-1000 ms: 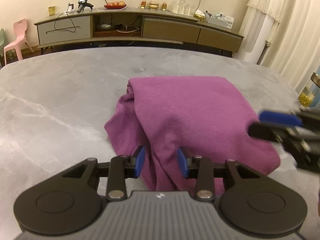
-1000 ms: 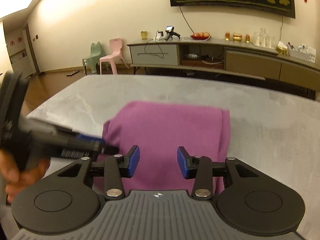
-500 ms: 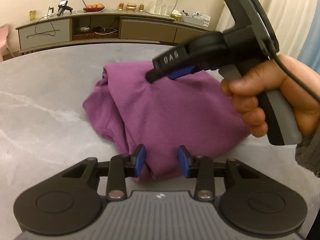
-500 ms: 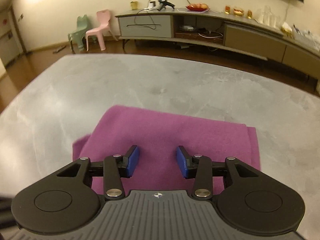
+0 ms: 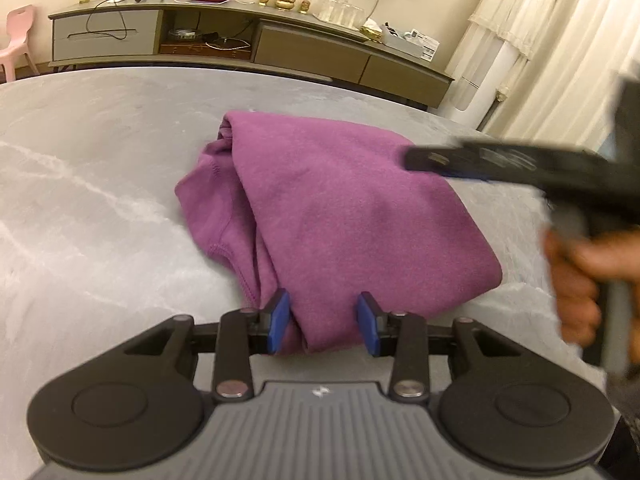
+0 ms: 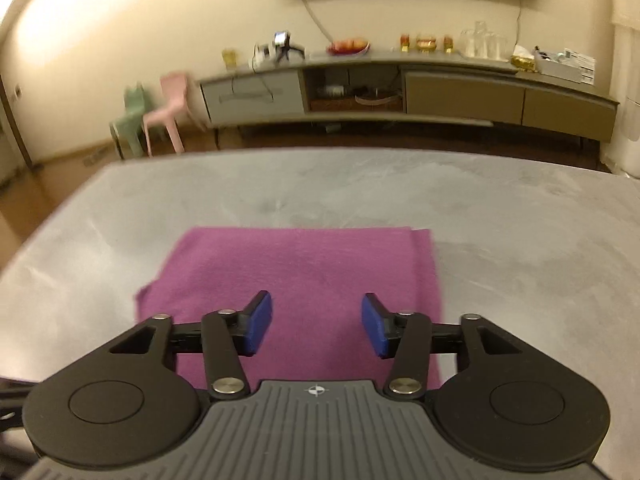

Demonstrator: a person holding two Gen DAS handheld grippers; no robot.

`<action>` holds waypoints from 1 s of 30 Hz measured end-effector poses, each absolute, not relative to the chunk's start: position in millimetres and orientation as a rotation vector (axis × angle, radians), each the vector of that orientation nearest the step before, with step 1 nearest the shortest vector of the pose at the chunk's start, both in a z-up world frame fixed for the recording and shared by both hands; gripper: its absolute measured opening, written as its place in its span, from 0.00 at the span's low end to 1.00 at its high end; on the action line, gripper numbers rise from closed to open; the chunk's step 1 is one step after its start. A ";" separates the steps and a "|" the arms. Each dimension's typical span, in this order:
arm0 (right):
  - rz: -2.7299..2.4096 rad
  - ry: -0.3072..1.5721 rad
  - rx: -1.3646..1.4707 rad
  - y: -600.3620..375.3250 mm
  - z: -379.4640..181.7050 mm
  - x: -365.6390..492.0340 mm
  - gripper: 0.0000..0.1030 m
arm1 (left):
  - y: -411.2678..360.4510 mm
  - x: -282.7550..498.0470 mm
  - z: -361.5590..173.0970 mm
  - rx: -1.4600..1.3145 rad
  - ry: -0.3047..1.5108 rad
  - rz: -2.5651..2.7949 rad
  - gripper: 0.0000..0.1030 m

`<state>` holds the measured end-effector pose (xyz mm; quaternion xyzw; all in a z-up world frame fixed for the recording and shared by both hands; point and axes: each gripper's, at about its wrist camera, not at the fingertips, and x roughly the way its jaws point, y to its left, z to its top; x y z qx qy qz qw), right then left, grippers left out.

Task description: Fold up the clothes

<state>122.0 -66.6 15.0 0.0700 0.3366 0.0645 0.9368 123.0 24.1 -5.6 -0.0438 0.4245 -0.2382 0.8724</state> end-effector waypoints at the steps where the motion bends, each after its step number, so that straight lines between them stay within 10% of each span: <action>1: 0.135 0.682 0.139 -70.4 16.8 107.6 0.61 | 24.2 121.2 -5.3 -0.092 0.887 -0.495 0.37; 24: 0.090 0.734 0.171 -96.9 -23.2 8.3 0.62 | 17.4 97.3 -6.7 -0.056 0.876 -0.408 0.54; 30: 0.112 0.738 0.102 -80.6 -20.4 -30.2 0.84 | 12.5 61.8 -5.2 -0.032 0.846 -0.337 0.90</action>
